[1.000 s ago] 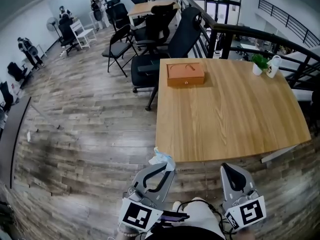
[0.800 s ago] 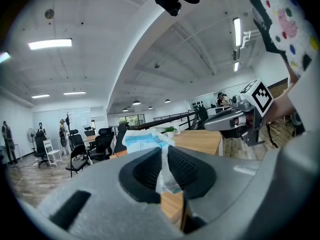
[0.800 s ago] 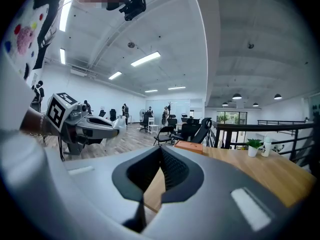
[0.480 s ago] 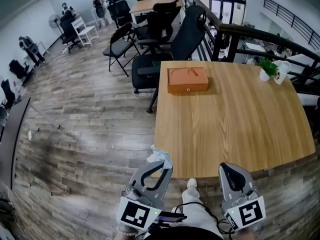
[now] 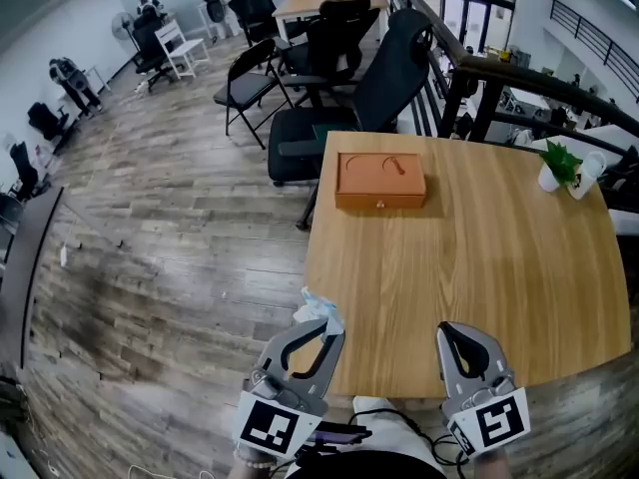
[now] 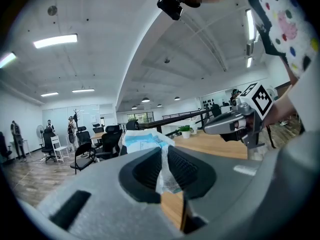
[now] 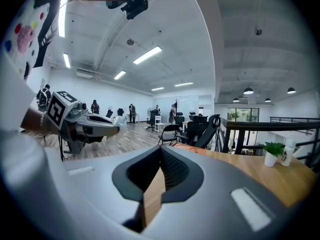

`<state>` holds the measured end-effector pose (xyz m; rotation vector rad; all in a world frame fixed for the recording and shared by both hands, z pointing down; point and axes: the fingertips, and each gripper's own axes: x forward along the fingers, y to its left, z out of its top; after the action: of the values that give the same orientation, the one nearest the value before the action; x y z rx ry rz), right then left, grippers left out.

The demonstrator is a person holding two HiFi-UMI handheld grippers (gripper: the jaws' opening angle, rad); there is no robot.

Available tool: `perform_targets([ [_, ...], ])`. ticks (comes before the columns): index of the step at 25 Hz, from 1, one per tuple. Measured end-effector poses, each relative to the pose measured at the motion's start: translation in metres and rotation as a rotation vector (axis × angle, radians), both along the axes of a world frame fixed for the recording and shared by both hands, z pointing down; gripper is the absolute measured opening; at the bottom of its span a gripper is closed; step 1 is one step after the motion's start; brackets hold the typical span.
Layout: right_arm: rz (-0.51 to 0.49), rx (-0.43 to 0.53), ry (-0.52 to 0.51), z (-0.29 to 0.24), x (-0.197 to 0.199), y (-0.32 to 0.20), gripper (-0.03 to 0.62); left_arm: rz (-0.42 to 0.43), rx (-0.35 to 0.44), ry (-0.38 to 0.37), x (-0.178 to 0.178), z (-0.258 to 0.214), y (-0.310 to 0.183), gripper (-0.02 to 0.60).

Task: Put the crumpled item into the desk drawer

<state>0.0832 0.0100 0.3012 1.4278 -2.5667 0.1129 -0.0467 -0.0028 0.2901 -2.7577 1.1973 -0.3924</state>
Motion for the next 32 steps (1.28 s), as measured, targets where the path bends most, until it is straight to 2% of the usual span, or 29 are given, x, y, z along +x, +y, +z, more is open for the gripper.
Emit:
perform_targets([
  [6, -0.035, -0.014, -0.009, 0.003, 0.015, -0.043, -0.003, -0.038, -0.006, -0.002, 0.015, -0.001, -0.04, 0.048],
  [15, -0.075, -0.049, -0.011, 0.017, 0.02, -0.065, -0.003, -0.065, -0.011, -0.008, 0.027, 0.002, -0.062, 0.048],
  [32, -0.089, -0.087, -0.017, 0.047, 0.0, -0.144, -0.005, -0.081, -0.064, 0.02, 0.018, 0.034, -0.139, 0.048],
])
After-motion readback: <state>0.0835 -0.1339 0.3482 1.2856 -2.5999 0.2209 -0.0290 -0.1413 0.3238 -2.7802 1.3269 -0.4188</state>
